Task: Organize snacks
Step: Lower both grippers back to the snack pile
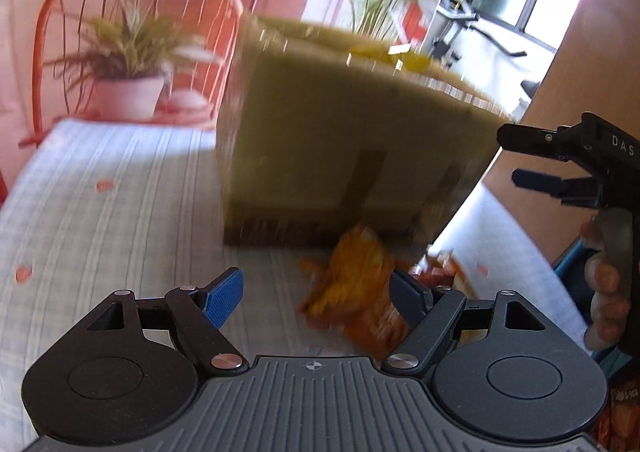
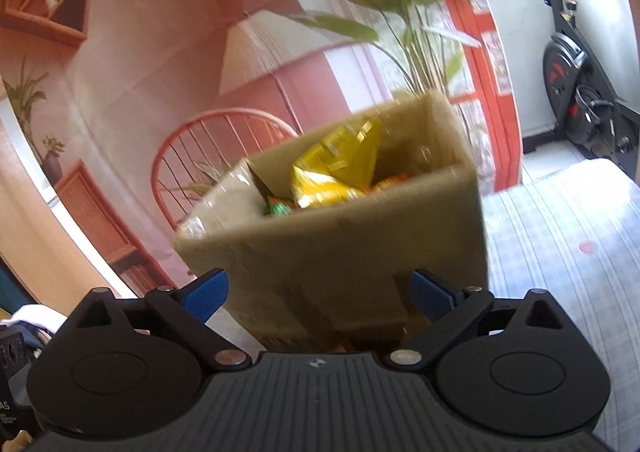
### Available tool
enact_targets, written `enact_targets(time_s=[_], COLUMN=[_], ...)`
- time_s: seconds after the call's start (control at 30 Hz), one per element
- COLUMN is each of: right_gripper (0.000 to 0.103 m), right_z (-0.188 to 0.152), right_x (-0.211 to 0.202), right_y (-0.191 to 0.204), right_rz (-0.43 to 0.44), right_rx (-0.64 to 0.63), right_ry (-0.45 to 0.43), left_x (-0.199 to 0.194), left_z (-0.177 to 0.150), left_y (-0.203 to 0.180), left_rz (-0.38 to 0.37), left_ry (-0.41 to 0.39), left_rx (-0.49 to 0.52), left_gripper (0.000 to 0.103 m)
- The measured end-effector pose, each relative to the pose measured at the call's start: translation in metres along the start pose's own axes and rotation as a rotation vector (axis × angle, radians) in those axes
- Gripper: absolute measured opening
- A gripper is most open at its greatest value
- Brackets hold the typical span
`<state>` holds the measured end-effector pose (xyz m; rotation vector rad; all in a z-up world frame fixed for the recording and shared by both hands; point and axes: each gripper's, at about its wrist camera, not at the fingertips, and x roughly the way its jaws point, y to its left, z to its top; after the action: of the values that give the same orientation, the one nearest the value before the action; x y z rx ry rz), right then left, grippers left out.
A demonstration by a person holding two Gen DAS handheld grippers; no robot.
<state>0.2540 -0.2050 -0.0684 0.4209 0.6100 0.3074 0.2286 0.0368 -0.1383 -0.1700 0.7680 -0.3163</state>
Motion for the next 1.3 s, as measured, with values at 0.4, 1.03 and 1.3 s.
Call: enact_targets(time_s=[0.4,1.03,1.3], right_gripper=[0.099,0.099,0.098], right_z=[-0.065,-0.12,-0.145], right_x=[0.014,0.019,0.012], right_y=[0.0,-0.006,-0.011], right_rz=[-0.19,-0.209,-0.234], right_rx=[-0.163,-0.234,-0.266], right_ry=[0.07,0.13,0.16], left_x=[0.025,0.054,0.061], left_z=[-0.042,-0.064,-0.069], left_y=[0.0,-0.024,-0.021], left_rz=[-0.047,-0.048,-0.022], left_ry=[0.131,0.165,0.143], left_rx=[0.043,0.131,0.107], left_gripper=[0.082,0.082,0.068])
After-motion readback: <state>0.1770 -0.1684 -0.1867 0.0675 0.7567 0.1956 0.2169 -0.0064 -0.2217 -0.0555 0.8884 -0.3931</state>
